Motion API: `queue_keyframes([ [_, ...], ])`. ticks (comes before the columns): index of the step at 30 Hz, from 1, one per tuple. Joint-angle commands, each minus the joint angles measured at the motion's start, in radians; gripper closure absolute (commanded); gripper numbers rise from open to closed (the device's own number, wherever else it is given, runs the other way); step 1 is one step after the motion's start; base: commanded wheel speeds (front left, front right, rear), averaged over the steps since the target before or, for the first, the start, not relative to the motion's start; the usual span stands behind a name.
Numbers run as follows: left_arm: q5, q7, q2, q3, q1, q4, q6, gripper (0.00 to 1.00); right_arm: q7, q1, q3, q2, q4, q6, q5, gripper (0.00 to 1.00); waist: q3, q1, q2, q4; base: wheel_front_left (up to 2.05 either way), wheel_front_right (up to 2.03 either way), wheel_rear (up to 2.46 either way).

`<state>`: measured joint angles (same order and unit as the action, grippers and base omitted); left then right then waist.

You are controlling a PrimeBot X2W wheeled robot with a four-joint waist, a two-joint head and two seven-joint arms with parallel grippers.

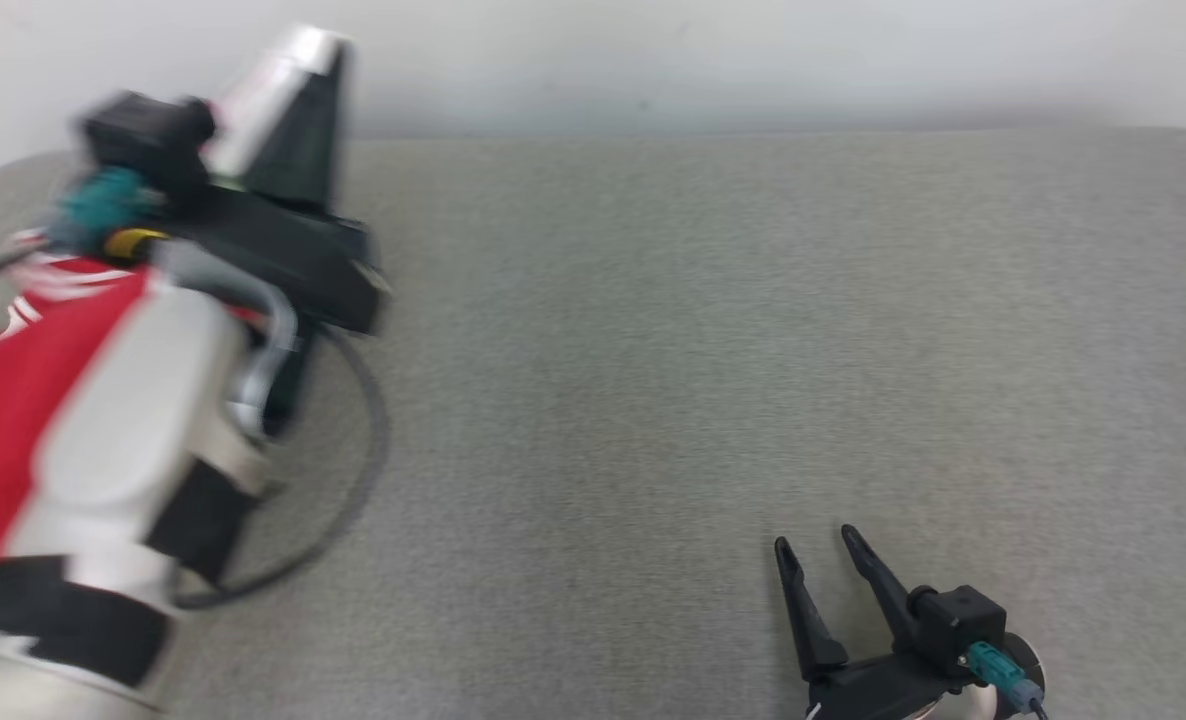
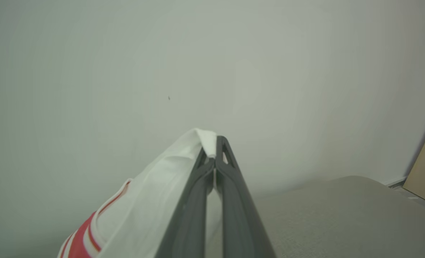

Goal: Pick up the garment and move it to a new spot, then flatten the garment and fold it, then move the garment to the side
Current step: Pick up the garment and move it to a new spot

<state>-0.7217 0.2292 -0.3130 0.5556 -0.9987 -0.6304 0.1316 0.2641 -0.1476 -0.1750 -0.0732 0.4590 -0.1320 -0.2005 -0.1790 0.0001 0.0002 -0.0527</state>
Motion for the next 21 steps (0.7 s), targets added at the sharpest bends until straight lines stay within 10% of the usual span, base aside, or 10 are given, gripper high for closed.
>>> queue_keyframes([
  [1,-0.010,0.010,0.041,0.028,0.026,0.003,-0.002,1.00,0.000,0.005,-0.006,0.010,-0.001,0.002,-0.003,0.00,0.036,-0.0001,-0.0002,0.067,0.00,0.00,0.00],
  [10,-0.049,0.034,0.247,0.221,0.010,-0.011,-0.002,1.00,0.000,-0.016,-0.015,0.019,-0.008,0.002,-0.016,0.00,0.012,-0.0001,-0.0002,0.200,0.00,0.00,0.00],
  [21,-0.028,0.036,0.260,0.288,-0.011,0.272,-0.009,1.00,0.000,-0.028,-0.045,0.023,0.004,0.002,-0.027,0.00,-0.018,-0.0001,-0.0002,0.300,0.00,0.00,0.00],
])
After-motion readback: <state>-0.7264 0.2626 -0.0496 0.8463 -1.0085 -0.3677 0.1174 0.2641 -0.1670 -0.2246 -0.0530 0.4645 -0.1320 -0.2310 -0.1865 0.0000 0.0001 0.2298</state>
